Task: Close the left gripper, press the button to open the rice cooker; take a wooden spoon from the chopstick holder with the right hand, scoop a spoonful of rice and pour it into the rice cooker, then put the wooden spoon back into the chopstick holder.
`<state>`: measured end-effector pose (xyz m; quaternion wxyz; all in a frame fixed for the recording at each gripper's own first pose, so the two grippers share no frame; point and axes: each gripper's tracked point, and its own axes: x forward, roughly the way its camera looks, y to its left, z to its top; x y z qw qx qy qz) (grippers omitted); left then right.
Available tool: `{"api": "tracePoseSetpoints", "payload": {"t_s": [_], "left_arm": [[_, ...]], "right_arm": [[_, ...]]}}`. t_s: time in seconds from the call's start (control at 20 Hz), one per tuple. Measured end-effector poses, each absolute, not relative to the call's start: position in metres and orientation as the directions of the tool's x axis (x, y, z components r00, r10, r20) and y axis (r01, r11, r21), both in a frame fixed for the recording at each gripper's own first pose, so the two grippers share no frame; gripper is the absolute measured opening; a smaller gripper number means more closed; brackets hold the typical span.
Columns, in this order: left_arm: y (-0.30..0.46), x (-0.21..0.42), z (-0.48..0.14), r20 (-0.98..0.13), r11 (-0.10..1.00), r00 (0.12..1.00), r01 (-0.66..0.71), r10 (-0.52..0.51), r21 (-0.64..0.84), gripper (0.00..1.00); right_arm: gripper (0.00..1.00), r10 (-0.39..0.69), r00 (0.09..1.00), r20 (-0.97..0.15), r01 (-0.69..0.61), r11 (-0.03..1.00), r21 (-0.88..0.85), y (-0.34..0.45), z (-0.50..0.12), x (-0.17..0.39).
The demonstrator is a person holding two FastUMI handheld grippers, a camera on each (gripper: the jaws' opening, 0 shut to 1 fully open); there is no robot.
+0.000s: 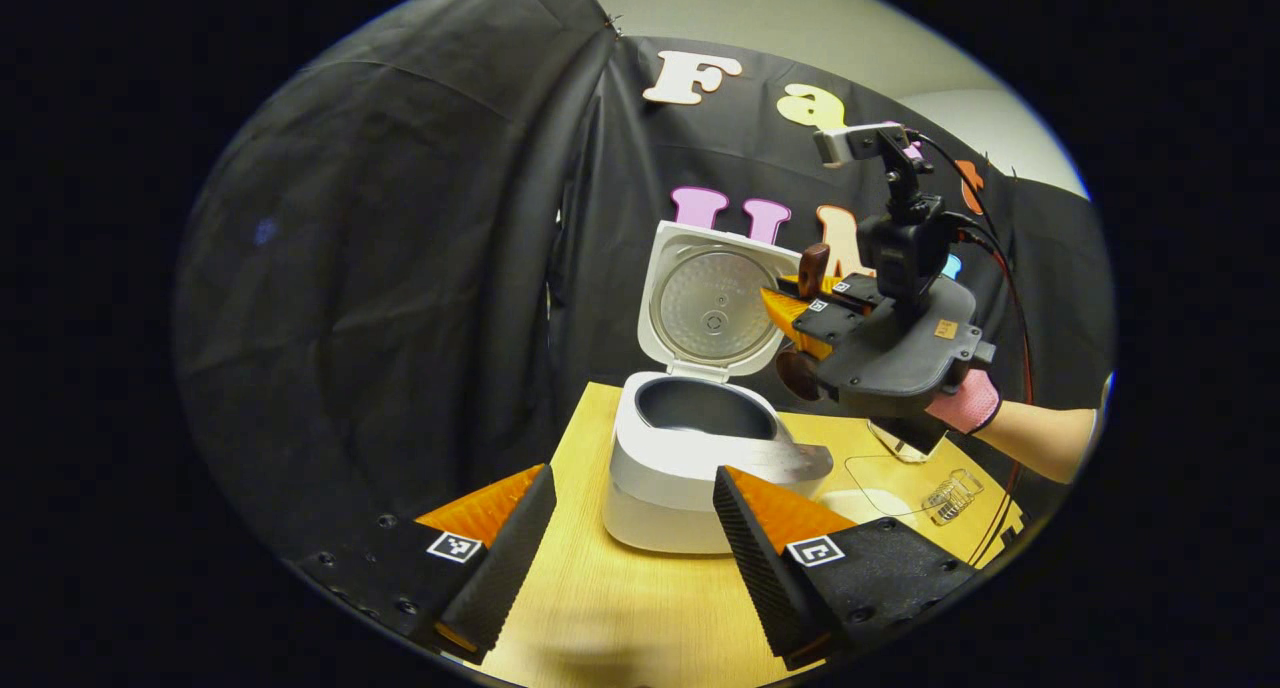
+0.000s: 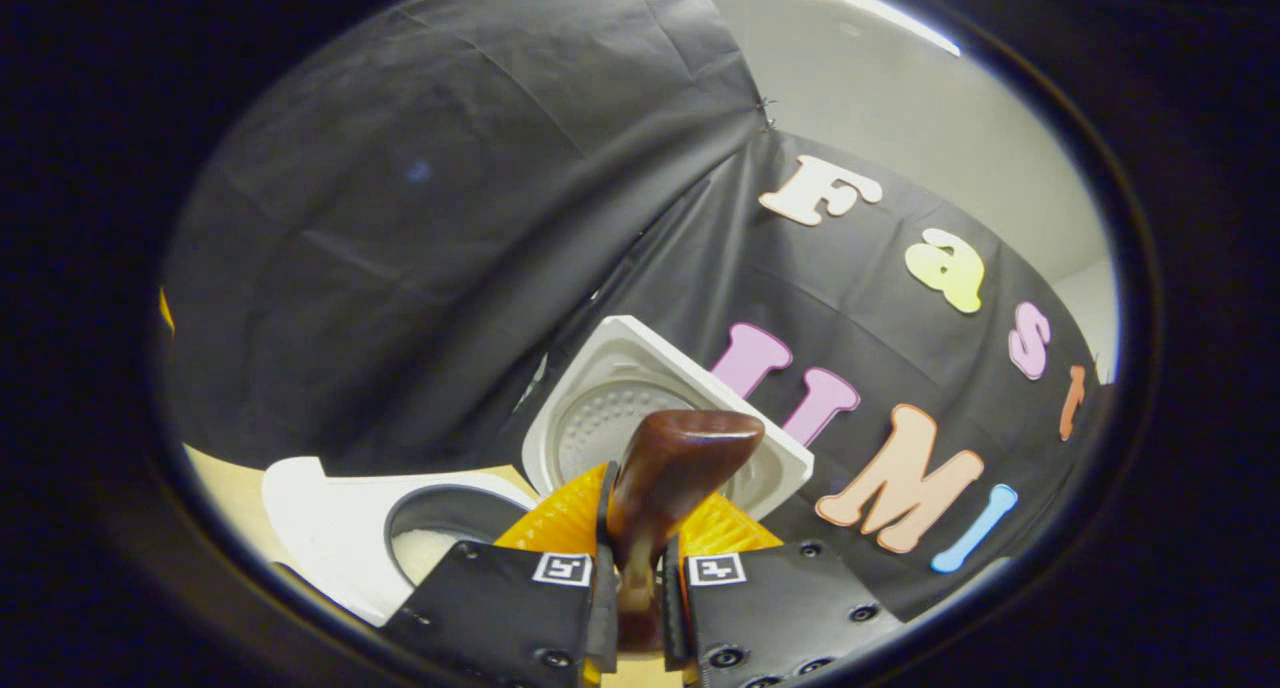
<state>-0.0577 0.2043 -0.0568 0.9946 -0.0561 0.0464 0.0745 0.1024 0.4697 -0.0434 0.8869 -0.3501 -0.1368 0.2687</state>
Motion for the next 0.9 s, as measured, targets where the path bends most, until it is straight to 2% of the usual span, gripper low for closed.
{"api": "tracePoseSetpoints", "payload": {"t_s": [0.4,0.9], "left_arm": [[0.172,-0.045,-0.054,-0.102,0.993,0.991,-0.097,0.090,-0.069,0.94],[0.117,-0.028,-0.029,-0.069,0.992,0.991,-0.120,0.117,-0.039,0.94]], "right_arm": [[0.21,0.432,0.900,0.061,-0.327,0.760,-0.562,0.313,0.019,0.124],[0.21,0.227,0.974,0.022,-0.189,0.857,-0.479,0.068,0.050,0.122]]}}
